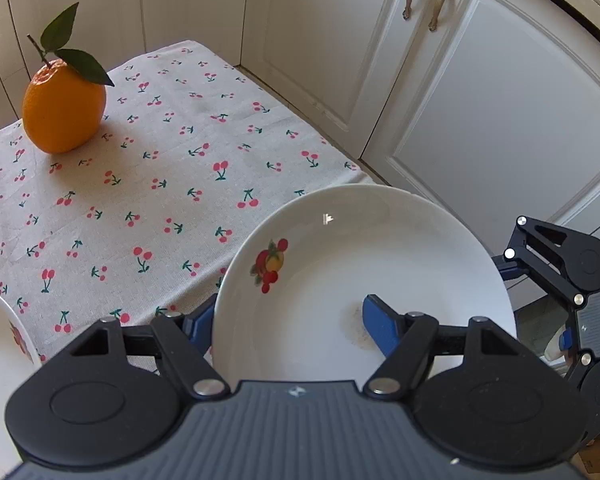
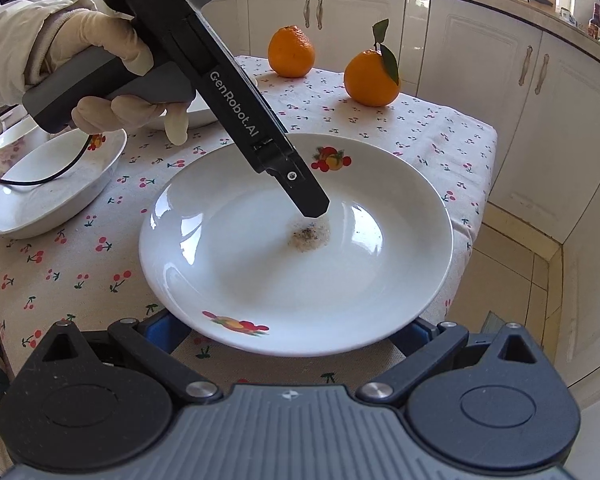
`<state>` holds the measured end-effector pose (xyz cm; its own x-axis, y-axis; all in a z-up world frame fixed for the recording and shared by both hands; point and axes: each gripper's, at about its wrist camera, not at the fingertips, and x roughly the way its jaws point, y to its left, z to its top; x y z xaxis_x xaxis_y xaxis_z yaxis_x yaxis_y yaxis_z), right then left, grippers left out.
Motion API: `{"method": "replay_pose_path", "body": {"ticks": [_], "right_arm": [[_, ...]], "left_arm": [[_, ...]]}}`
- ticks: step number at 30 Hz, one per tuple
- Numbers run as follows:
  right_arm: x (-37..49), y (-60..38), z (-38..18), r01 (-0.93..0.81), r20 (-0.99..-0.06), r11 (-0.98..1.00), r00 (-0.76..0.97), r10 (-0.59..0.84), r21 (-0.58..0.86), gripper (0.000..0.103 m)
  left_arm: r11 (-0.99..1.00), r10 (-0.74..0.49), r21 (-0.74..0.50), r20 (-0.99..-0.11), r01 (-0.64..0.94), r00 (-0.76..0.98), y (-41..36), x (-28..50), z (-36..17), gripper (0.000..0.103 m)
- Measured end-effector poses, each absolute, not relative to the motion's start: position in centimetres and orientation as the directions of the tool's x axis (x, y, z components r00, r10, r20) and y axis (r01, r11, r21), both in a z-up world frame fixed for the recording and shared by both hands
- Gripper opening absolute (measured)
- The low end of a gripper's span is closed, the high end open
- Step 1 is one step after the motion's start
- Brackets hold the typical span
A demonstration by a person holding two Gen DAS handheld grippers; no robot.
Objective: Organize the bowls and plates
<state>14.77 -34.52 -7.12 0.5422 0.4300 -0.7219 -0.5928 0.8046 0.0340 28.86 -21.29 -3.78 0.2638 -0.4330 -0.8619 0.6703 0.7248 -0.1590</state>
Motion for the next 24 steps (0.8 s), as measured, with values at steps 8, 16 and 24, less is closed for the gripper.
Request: {"method": "replay_pose_path", "body": {"ticks": [8, 16, 24], "right_arm": [[14.4, -34.4, -6.8, -0.565, -0.722, 0.825, 0.563, 0.403, 0.02, 0.103], [11.2, -34.6, -4.6, -0.51, -0.689, 0.86, 0.62, 0.375, 0.009, 0.103], [7.8, -32.4, -1.7, -0.432, -0.637, 0.902, 0.7, 0.323, -0.017, 0.103]], "left_arm": [[0.731, -0.424, -0.132, -0.857, 0.67, 0.294, -21.0, 28.6, -3.1, 0.076], [0.749, -0.424, -0.099, -0.831, 0.655, 0.36, -18.9, 26.5, 0.2, 0.08], [0.761, -0.453, -0.065, -0.766, 0.646, 0.456, -15.7, 21.6, 4.8, 0.09]]}}
